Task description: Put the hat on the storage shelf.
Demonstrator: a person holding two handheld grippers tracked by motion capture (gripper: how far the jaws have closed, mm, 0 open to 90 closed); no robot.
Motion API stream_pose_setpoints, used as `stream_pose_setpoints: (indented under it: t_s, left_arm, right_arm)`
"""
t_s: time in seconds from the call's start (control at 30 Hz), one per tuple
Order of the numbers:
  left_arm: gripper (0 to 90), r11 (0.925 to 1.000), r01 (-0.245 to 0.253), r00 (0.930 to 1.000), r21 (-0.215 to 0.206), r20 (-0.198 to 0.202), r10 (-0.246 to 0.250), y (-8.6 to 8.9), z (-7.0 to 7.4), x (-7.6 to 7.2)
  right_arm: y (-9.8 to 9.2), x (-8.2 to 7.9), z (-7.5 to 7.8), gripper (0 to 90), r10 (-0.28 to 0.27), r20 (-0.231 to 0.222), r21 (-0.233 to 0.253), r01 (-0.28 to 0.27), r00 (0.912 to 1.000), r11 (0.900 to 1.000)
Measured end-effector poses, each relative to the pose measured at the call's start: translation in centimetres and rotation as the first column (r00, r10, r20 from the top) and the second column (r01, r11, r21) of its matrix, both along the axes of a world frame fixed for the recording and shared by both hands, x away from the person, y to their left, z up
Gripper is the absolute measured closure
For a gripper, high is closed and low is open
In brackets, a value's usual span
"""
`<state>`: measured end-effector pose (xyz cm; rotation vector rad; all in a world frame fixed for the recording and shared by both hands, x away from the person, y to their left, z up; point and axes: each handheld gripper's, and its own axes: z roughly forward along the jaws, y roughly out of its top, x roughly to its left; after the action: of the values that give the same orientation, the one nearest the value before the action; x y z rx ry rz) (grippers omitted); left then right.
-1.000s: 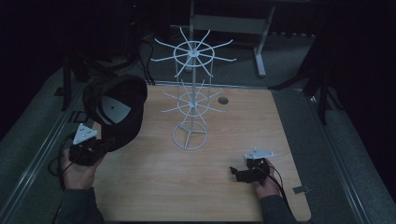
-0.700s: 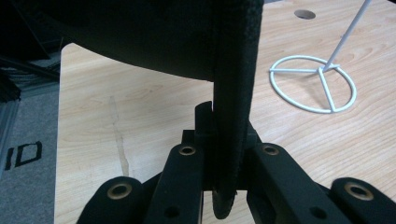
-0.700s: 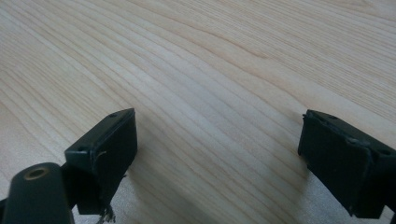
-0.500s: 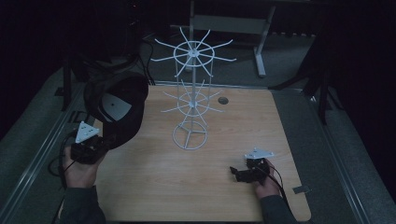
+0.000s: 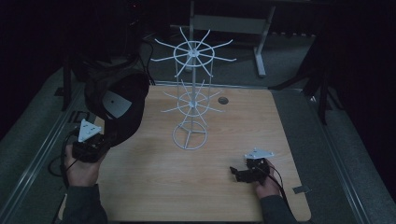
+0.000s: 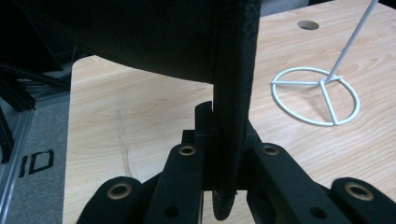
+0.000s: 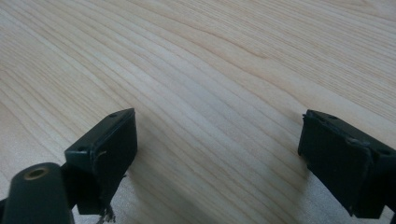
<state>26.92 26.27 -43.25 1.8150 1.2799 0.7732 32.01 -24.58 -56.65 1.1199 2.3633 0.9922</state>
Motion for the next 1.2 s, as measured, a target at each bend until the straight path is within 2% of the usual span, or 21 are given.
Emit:
stream_pose_setpoints:
  t_s: [1.2]
  left_arm:
    - [86.5, 0.9996, -0.026, 0.998, 0.01, 0.058, 0.026, -1.2, 2.1, 0.2]
  right_arm:
    - [0.0, 0.0, 0.0, 11.6, -0.001, -0.001, 0.0, 0.001, 1.0, 1.0]
